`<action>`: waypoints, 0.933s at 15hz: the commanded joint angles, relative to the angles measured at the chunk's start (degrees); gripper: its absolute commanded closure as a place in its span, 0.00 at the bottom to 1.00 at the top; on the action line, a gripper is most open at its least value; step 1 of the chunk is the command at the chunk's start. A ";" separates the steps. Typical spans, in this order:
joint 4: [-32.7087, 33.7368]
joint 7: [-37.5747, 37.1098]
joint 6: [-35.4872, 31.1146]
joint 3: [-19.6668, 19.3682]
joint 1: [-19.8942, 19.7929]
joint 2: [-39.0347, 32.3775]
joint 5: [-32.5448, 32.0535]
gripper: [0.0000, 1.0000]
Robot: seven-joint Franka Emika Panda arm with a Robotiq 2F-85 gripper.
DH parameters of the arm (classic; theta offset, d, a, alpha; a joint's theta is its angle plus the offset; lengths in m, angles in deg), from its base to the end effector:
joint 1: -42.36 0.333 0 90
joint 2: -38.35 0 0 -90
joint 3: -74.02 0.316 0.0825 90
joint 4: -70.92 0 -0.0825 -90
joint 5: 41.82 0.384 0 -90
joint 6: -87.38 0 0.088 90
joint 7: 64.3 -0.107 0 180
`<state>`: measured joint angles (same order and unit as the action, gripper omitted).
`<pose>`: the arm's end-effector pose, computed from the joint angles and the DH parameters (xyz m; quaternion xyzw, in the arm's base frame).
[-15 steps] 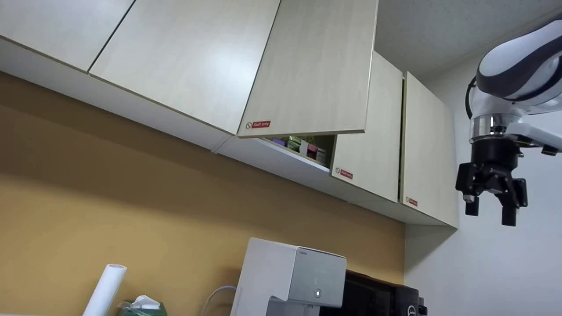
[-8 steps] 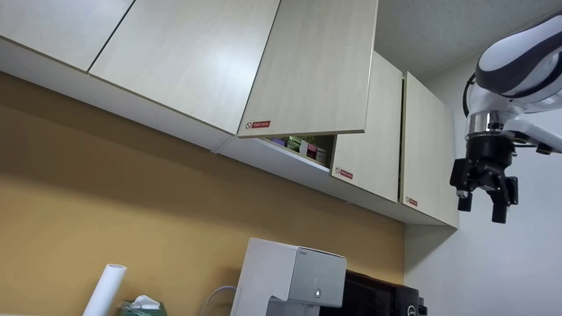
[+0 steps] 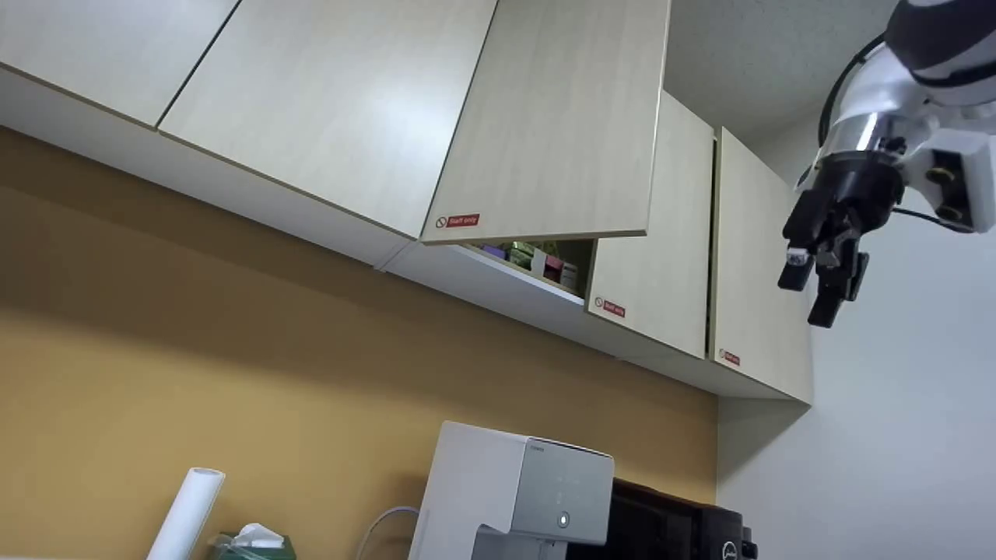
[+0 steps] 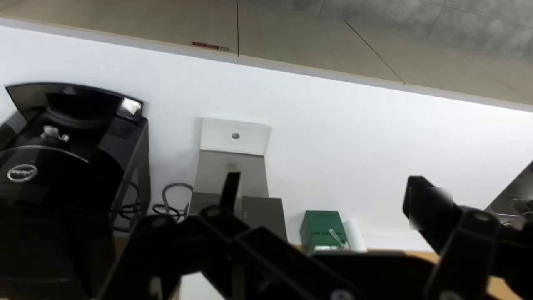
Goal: Close the upper cabinet door.
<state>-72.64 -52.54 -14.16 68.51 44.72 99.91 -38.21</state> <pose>0.2494 -0.0199 0.6189 -0.9788 -0.0903 -0.1752 0.0550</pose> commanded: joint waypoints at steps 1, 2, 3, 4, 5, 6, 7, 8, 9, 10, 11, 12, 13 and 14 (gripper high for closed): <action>0.14 0.31 0.06 0.15 1.13 1.56 0.25 0.00; 0.13 0.57 0.08 0.21 1.68 2.81 0.49 0.00; 0.10 0.72 0.09 0.19 1.88 3.58 0.62 0.00; 0.07 0.88 0.09 0.16 1.90 3.90 0.65 0.00; -0.64 0.14 -2.85 0.05 2.00 4.25 1.95 0.00; -1.28 0.07 -7.05 0.48 2.45 4.63 2.97 0.00; -1.61 0.01 -10.88 0.79 3.04 4.73 4.25 0.00; -1.61 -0.02 -14.98 1.51 3.76 4.52 5.53 0.00; -1.77 0.23 -18.72 1.95 4.64 4.40 6.69 0.00; -1.86 0.66 -22.50 2.49 5.83 4.24 7.70 0.00; -1.92 1.06 -26.23 3.15 7.11 4.03 8.50 0.00; -1.94 1.58 -29.47 3.58 8.59 3.76 9.11 0.00; -1.85 2.09 -32.19 3.93 10.27 3.43 9.56 0.00; -1.89 2.39 -34.71 4.16 11.83 3.18 9.78 0.00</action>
<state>-74.47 -51.34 -42.60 72.28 52.31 103.71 -29.96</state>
